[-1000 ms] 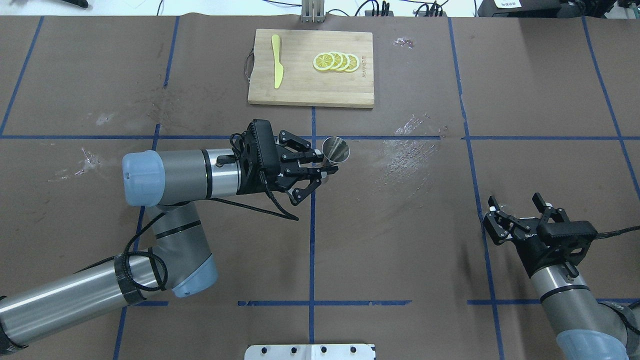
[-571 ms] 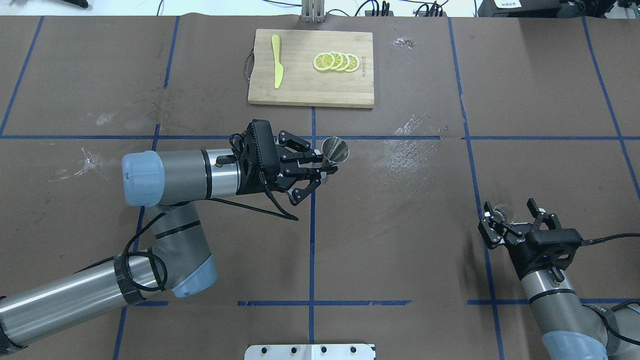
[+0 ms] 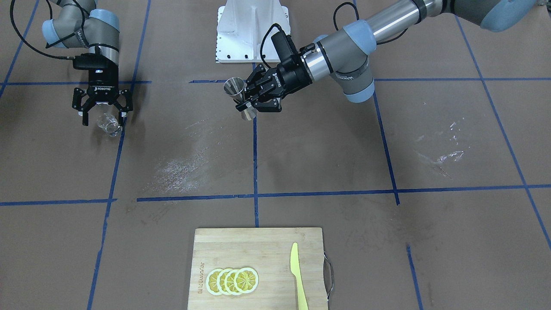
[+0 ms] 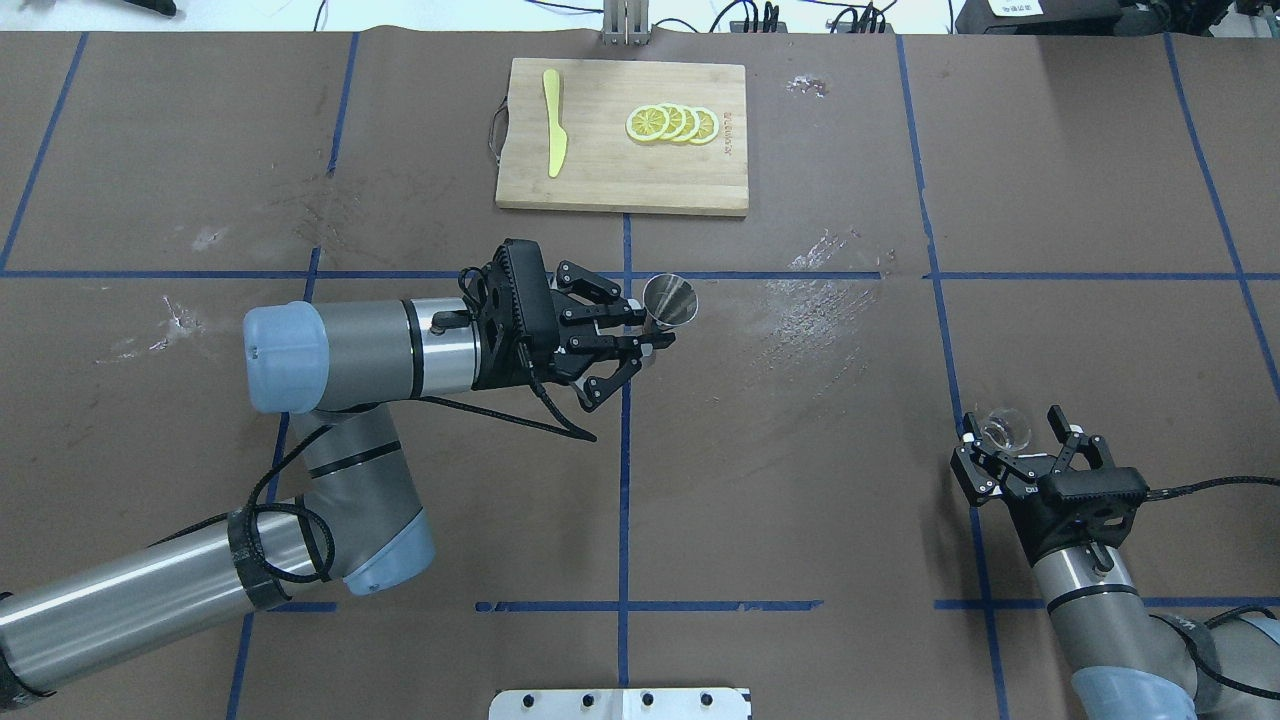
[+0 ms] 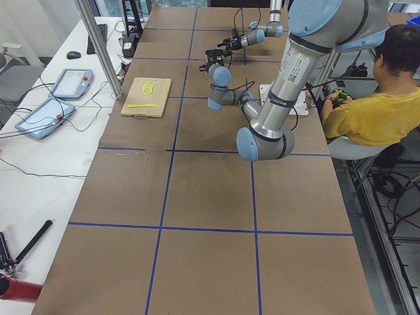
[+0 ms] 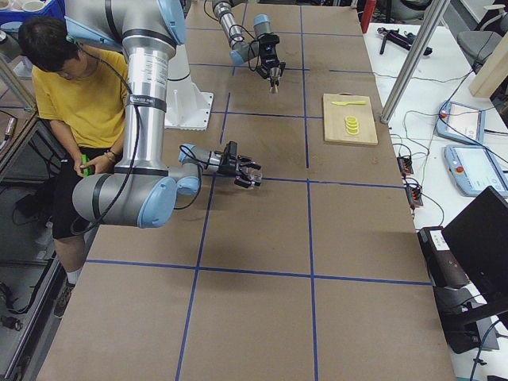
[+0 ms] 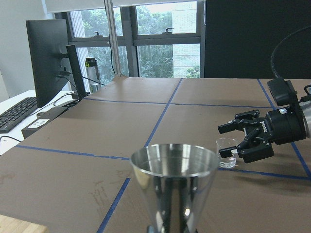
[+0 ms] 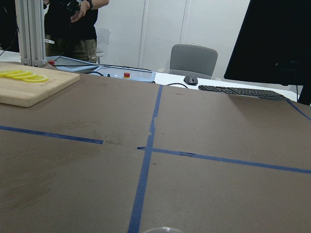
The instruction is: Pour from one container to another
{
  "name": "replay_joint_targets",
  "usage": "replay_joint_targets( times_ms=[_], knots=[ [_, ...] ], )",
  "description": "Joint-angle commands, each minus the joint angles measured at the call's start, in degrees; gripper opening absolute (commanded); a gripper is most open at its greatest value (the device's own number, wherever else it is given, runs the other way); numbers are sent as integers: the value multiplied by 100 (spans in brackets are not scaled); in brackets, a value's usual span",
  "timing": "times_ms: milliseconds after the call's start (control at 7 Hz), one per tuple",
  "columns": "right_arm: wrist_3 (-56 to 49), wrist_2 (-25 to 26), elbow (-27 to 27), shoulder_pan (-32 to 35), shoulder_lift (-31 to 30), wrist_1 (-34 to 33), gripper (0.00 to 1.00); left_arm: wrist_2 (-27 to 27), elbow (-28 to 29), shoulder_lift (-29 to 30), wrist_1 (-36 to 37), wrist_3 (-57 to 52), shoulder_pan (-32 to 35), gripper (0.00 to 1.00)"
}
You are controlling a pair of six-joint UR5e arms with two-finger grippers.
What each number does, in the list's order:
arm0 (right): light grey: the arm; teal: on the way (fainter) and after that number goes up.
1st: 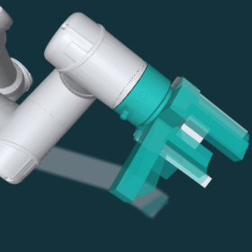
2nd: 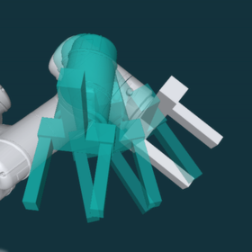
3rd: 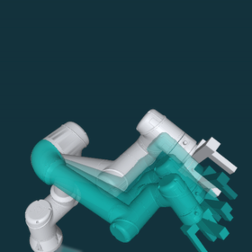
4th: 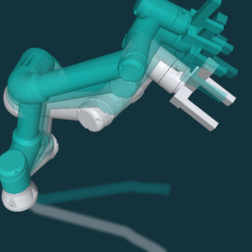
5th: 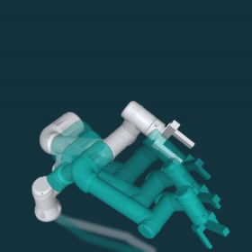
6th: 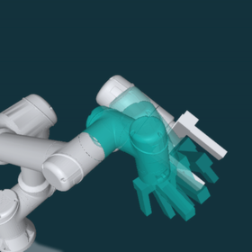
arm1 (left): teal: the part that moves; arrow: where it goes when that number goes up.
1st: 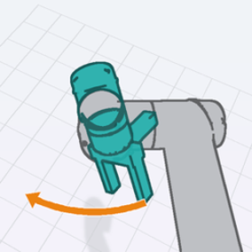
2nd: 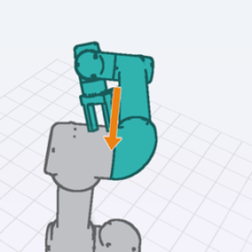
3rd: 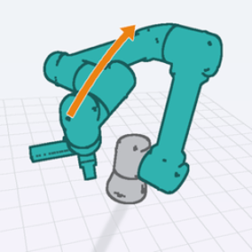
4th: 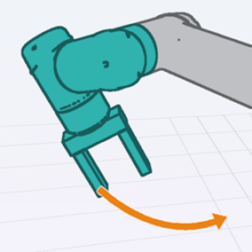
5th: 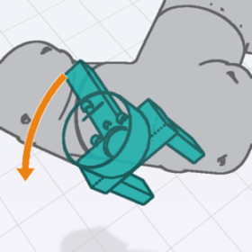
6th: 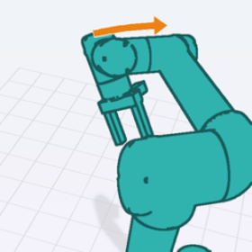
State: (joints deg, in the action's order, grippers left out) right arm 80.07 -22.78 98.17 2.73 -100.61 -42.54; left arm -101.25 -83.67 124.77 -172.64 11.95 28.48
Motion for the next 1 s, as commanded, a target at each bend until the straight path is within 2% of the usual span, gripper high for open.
replay_joint_targets(
  times_ms=[0, 143, 286, 571, 714, 857],
  knots=[
    [26, 71, -341, -27, 295, 0, 92, -9, 0, -14, -7, 0, 0, 0],
    [26, 71, -342, -27, 296, 0, 80, 0, 0, -41, -24, 0, 0, 0],
    [26, 71, -351, -18, 296, 0, 59, 0, 0, -41, -24, 0, 0, 0],
    [18, 80, -395, -18, 244, 0, 6, 0, 0, -41, -24, 0, 0, 0],
    [-8, 80, -386, -9, 235, 0, 0, 0, 0, -41, -33, 0, 0, 0],
    [-61, 72, -334, 0, 243, 9, 0, 0, 0, -41, -33, 0, 0, 0]
  ],
)
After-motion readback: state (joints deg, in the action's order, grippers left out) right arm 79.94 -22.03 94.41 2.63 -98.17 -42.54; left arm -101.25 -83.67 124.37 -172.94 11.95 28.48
